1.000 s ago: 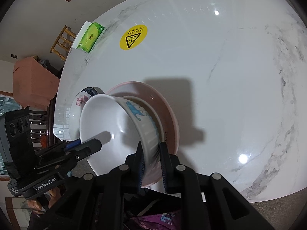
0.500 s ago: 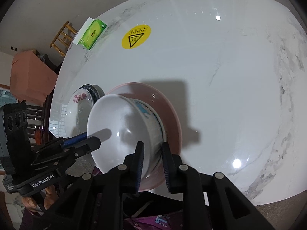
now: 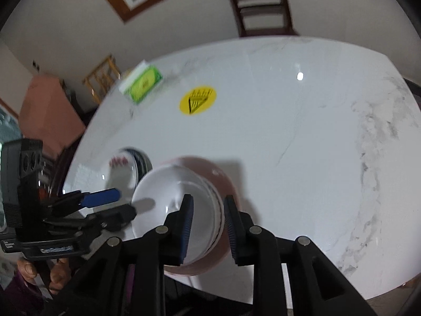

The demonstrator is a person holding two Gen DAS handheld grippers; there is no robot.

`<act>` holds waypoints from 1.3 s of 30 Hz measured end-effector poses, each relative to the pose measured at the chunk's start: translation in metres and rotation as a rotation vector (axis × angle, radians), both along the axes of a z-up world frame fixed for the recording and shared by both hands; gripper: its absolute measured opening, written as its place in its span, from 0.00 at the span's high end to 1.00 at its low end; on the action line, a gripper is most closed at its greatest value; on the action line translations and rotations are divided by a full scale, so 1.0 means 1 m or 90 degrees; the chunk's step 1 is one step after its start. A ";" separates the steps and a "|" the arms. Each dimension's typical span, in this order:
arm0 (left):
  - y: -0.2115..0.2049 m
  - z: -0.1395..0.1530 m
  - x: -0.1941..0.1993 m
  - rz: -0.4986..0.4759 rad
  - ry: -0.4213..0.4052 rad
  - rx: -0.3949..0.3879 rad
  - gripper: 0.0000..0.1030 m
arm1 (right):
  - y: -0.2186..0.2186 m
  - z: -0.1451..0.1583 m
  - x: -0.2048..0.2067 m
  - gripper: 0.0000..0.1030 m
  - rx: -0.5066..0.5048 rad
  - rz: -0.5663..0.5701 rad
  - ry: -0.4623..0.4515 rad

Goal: Organize plates and bowls
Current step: 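Open both tools to release the 'Dog' bowl inside the 'Rabbit' bowl, then grasp the pink bowl rim with both tools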

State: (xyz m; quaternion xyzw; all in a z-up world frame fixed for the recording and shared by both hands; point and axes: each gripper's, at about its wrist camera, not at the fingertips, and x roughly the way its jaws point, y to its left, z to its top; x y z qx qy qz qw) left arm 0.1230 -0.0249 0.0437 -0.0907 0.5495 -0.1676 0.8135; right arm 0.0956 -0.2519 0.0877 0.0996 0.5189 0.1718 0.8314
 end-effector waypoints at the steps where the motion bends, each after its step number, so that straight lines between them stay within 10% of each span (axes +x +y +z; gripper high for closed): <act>1: 0.004 0.004 -0.002 0.005 -0.017 -0.005 0.32 | -0.004 0.001 -0.005 0.76 0.004 -0.009 -0.012; 7: 0.016 0.006 -0.008 0.011 -0.066 0.016 0.26 | -0.021 -0.015 -0.027 0.76 0.033 -0.040 -0.020; 18: 0.043 -0.041 -0.010 -0.009 0.057 -0.090 0.63 | -0.035 -0.038 -0.039 0.76 0.096 -0.066 0.006; 26: 0.045 -0.055 -0.008 0.001 0.091 -0.146 0.70 | -0.031 -0.045 -0.038 0.76 0.096 -0.066 0.020; 39: 0.039 -0.060 0.003 0.025 0.098 -0.132 0.67 | -0.014 -0.056 -0.021 0.75 0.027 -0.056 0.058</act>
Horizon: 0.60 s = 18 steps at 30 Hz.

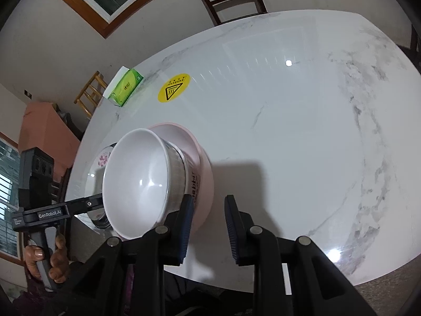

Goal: Organize plates and bowls
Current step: 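Grasp the pink bowl rim with both tools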

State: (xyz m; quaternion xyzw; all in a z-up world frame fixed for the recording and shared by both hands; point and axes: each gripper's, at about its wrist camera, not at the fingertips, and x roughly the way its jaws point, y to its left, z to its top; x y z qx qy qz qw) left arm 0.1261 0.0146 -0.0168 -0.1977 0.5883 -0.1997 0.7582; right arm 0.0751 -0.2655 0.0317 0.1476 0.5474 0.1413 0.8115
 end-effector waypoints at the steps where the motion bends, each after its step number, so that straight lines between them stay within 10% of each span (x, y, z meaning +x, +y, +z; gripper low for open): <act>1: -0.001 0.000 0.000 0.000 0.001 0.001 0.66 | 0.001 -0.001 0.002 0.75 -0.005 0.001 0.003; 18: 0.003 -0.007 0.007 0.045 0.016 0.037 0.38 | 0.007 -0.021 0.028 0.75 -0.023 0.006 0.075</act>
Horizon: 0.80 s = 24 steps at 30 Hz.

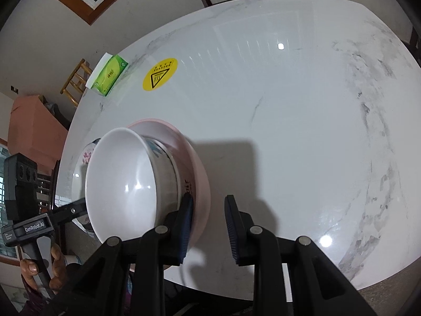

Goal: Organize plates and bowls
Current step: 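Grasp the pink bowl rim with both tools, then lift the pink bowl holding the nested bowls with both tools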

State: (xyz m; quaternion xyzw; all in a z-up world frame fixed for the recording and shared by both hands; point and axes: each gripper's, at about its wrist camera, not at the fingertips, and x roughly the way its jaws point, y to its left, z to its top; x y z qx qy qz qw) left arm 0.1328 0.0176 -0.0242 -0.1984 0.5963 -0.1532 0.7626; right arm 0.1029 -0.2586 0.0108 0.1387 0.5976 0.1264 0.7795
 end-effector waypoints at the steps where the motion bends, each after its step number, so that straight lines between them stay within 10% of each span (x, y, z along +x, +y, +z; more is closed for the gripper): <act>1: -0.001 0.001 0.001 -0.006 -0.001 -0.008 0.40 | 0.001 0.000 0.001 0.75 -0.009 0.006 0.002; 10: 0.001 -0.001 0.000 0.012 0.008 -0.068 0.48 | 0.000 -0.003 0.005 0.75 -0.026 0.022 0.002; 22: -0.004 0.004 0.001 0.054 0.021 0.033 0.30 | 0.016 0.002 0.012 0.75 -0.095 0.092 0.020; 24: -0.013 0.008 0.004 0.032 0.046 0.087 0.15 | 0.016 0.002 0.013 0.75 -0.104 0.101 0.024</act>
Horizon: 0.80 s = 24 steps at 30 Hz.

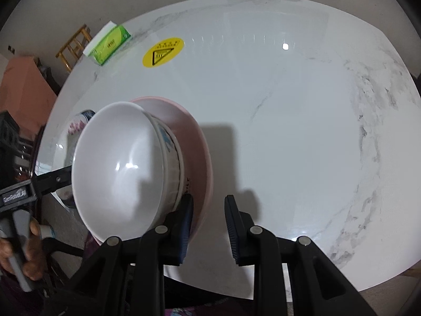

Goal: Organize plates and bowls
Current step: 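Lift the pink bowl holding the nested bowls with both tools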

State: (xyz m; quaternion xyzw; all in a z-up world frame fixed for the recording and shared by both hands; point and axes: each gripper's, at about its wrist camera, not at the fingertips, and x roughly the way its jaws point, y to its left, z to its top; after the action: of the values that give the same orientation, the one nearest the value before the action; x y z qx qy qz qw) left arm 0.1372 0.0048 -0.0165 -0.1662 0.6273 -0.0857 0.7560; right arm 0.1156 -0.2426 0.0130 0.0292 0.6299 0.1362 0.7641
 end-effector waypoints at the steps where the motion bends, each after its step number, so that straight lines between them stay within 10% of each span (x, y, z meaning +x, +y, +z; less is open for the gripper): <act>1: -0.004 0.000 0.001 -0.005 0.018 0.027 0.12 | 0.000 -0.001 0.001 0.75 -0.002 0.003 0.005; 10: -0.002 0.001 -0.003 0.046 0.031 0.009 0.14 | -0.003 -0.005 0.005 0.75 0.004 0.025 0.015; 17: -0.014 0.016 -0.004 0.007 -0.008 -0.079 0.97 | -0.001 -0.009 0.004 0.75 0.026 0.040 0.025; 24: -0.013 0.015 -0.005 0.027 -0.018 -0.099 0.98 | -0.004 -0.010 0.004 0.75 0.034 0.041 0.031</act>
State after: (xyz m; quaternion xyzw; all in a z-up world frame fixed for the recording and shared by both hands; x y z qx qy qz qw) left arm 0.1325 -0.0079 -0.0016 -0.2366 0.6042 -0.1202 0.7513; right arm 0.1196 -0.2462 0.0033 0.0324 0.6448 0.1770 0.7429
